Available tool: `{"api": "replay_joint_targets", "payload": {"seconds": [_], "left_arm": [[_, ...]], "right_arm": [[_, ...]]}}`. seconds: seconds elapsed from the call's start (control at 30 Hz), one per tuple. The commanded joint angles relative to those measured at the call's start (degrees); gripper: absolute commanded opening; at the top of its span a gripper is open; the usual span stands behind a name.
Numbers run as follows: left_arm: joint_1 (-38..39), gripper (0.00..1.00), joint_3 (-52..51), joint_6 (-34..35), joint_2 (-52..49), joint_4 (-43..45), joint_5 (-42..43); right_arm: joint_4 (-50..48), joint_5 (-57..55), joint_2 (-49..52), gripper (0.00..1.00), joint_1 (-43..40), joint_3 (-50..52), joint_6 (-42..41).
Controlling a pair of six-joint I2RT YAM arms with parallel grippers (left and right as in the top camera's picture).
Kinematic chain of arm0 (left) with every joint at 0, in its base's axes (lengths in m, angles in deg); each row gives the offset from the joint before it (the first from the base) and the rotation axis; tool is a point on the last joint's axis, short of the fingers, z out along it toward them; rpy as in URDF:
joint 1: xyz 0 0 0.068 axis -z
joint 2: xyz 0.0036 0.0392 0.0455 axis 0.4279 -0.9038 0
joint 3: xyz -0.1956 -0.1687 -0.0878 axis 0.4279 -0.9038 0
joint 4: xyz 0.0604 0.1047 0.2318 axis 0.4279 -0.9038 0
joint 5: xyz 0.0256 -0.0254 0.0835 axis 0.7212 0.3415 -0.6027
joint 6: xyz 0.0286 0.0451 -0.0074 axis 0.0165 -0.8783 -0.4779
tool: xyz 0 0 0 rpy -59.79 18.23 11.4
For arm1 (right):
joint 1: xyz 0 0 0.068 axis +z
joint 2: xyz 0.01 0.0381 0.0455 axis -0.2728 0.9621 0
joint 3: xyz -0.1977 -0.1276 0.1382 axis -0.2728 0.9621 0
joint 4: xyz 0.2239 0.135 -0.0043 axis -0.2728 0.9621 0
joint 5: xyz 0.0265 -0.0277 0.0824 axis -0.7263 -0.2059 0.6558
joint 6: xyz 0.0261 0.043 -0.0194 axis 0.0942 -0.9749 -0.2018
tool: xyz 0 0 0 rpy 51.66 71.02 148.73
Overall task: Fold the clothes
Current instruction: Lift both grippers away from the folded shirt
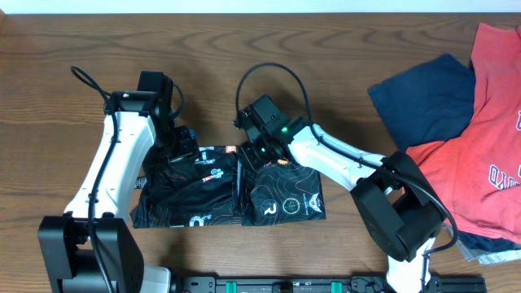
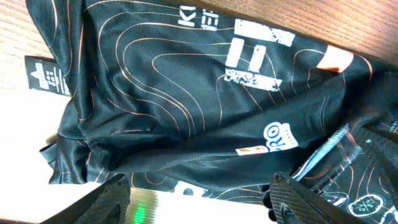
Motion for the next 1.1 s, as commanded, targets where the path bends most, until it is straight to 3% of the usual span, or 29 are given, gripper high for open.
{"api": "replay_joint_targets", "payload": {"seconds": [0.0,0.2,0.43,0.47,0.5,0.53,0.8,1.07], "left_arm": [[0.0,0.74,1.0,-0.5,0.1,-0.4,-0.5],[-0.1,0.74,1.0,-2.1,0.1,-0.6,-1.5],[-3.4,0.89,1.0,-2.1,0.1,-1.7,-10.4],[-4.5,0.92,1.0,-2.5,0.1,-1.7,-10.6],[-5.9,0.95,1.0,-3.2,0.1,-1.7,-10.6],[-7.3,0.96,1.0,-4.4,0.1,-1.6,-10.6],[-17.4,0.98,-1.5,-12.8,-3.5,-0.8,-7.4],[-20.4,0.98,-5.1,-22.1,-11.2,3.6,-3.8]], "right_arm": [[-2.7,11.0,0.3,0.41,0.3,-0.2,2.7],[-0.5,9.7,-2.0,0.45,-0.7,-0.2,4.3],[15.2,-9.8,-13.9,0.47,-7.1,-0.2,2.5],[18.2,-11.4,-16.0,0.50,-8.6,-0.2,2.2],[20.6,-11.9,-17.4,0.66,-9.9,-0.2,2.2],[23.1,-12.1,-18.8,0.73,-11.5,-0.2,2.1],[36.0,-12.1,-21.7,0.77,-20.6,-0.1,-0.3],[37.1,-12.1,-21.7,0.78,-22.7,-0.1,-0.9]]}}
